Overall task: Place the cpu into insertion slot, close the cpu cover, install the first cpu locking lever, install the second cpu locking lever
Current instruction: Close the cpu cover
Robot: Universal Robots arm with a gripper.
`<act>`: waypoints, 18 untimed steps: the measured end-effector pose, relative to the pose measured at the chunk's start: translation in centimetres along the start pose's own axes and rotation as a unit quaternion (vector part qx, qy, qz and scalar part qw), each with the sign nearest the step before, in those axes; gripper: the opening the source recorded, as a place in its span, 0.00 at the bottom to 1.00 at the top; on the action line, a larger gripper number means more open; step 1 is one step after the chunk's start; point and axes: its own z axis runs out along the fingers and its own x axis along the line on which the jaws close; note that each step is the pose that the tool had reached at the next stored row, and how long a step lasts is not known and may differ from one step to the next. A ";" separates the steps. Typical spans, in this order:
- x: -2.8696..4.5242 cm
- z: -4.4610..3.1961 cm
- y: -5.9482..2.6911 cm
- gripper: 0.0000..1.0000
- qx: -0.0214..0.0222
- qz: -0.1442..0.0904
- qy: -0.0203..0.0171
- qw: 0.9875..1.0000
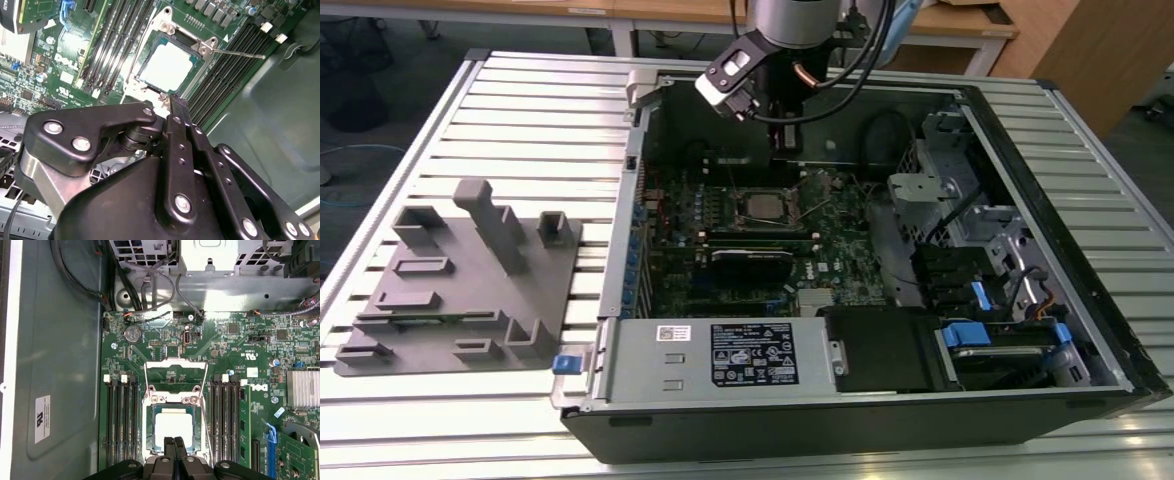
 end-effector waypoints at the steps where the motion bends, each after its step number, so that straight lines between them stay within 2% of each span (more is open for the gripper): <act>1: 0.00 0.00 0.04 0.10 0.000 0.000 0.000 1.000; 18: 0.01 0.02 0.47 0.10 0.000 0.000 0.000 1.000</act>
